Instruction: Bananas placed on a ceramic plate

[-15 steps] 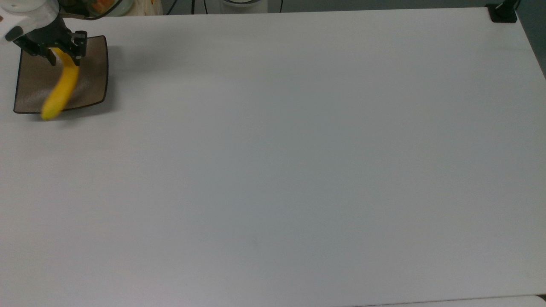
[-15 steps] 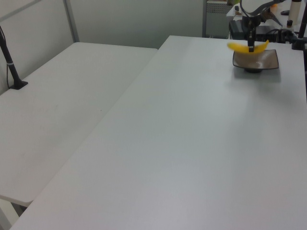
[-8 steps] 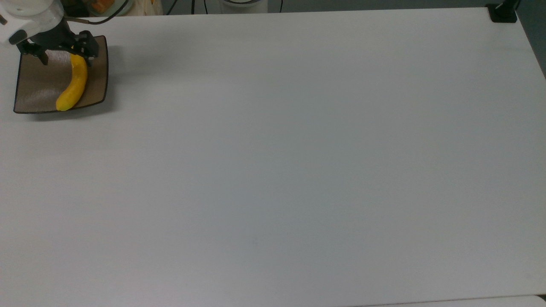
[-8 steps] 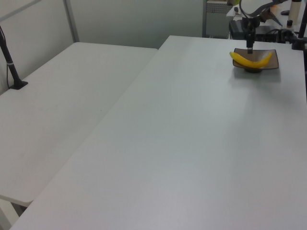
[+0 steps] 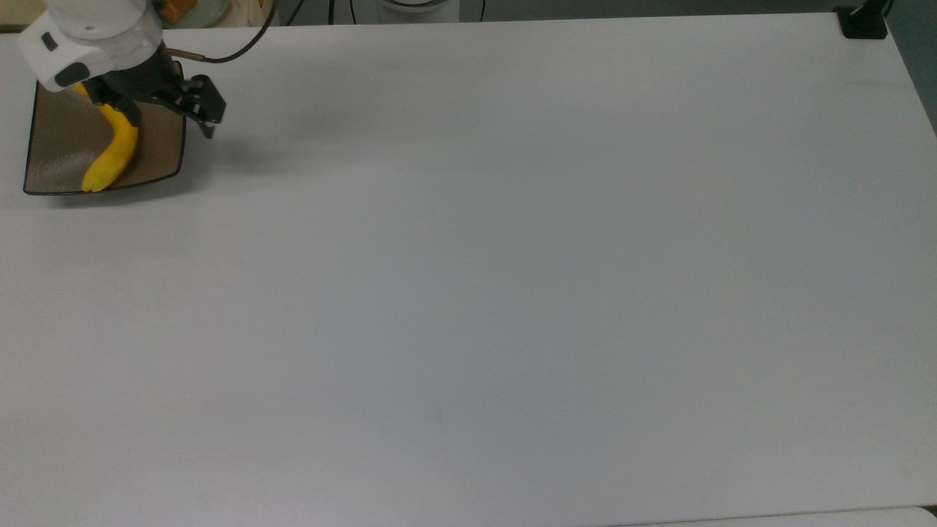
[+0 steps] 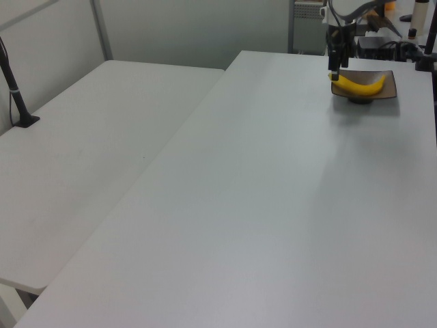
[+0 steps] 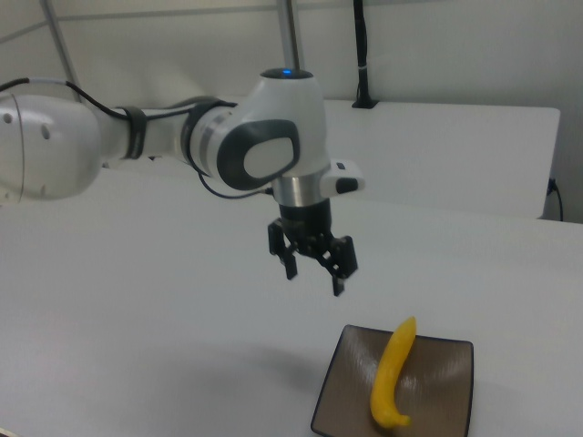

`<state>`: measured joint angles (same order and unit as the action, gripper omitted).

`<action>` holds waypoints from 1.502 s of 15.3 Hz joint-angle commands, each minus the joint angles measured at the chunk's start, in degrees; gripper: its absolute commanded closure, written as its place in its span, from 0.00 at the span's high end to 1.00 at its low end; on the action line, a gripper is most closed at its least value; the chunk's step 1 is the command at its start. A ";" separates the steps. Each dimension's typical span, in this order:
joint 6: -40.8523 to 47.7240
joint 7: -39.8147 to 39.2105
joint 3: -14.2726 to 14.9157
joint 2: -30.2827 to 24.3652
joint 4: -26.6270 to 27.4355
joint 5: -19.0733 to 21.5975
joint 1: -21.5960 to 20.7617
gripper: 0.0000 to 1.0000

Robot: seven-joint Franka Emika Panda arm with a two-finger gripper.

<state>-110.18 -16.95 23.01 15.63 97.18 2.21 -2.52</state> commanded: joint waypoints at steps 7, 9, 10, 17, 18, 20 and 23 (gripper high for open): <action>11.56 9.47 -24.13 -12.98 -0.41 3.51 10.60 1.00; 12.53 11.14 -28.61 -14.39 -0.41 3.51 11.57 1.00; 12.62 13.50 -31.77 -14.83 -0.50 3.33 11.57 1.00; 11.74 20.29 -40.15 -14.40 0.12 -2.46 9.38 1.00; 11.65 20.20 -40.15 -14.31 0.20 -2.73 9.12 1.00; 11.74 20.20 -39.89 -14.13 0.38 -4.66 8.85 1.00; 11.65 19.50 -37.88 -13.96 0.99 -5.11 8.15 1.00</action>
<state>-98.45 2.70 -17.19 2.03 97.07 -1.94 7.02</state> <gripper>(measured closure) 0.000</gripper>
